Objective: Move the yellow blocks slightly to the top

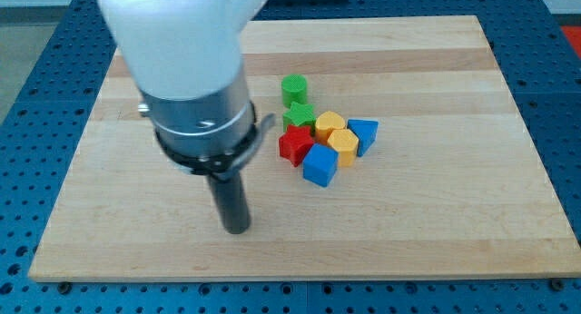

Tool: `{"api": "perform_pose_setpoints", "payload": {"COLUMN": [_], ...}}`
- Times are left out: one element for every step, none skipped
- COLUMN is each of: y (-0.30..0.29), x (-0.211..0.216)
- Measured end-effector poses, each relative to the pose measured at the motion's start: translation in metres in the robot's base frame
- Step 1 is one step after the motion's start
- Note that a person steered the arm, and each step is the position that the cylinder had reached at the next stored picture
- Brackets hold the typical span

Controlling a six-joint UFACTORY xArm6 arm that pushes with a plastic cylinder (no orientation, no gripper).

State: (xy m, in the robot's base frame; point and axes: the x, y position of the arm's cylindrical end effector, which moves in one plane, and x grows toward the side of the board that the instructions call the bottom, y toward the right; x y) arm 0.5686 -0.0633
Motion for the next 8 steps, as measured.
{"api": "perform_pose_setpoints", "payload": {"y": [0.084, 0.093, 0.12, 0.124, 0.124, 0.12, 0.116, 0.115], "x": [0.0, 0.0, -0.004, -0.004, -0.004, -0.034, -0.053, -0.075]}}
